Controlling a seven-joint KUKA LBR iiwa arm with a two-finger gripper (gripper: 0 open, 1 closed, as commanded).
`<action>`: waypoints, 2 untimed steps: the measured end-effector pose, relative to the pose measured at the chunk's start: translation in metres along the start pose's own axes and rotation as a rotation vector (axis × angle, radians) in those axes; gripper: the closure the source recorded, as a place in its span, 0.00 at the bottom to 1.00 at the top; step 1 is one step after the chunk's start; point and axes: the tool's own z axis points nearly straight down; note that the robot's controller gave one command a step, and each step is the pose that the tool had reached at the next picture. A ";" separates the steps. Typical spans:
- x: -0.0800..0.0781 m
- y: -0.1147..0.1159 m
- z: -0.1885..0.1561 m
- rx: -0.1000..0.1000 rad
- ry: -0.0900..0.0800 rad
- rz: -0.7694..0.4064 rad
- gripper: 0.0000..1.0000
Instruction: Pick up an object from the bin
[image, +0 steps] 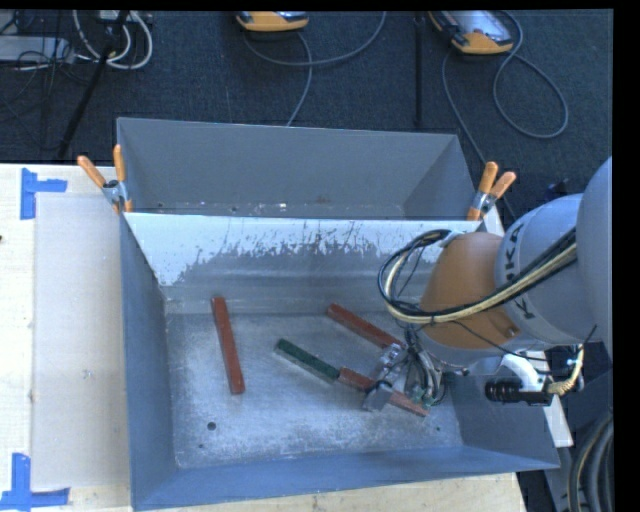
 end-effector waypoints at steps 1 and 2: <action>0.000 0.000 0.000 0.000 0.000 -0.002 1.00; 0.000 0.000 0.000 0.000 0.000 -0.003 1.00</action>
Offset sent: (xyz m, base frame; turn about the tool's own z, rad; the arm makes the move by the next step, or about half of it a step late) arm 0.0000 0.0000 0.0000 0.0000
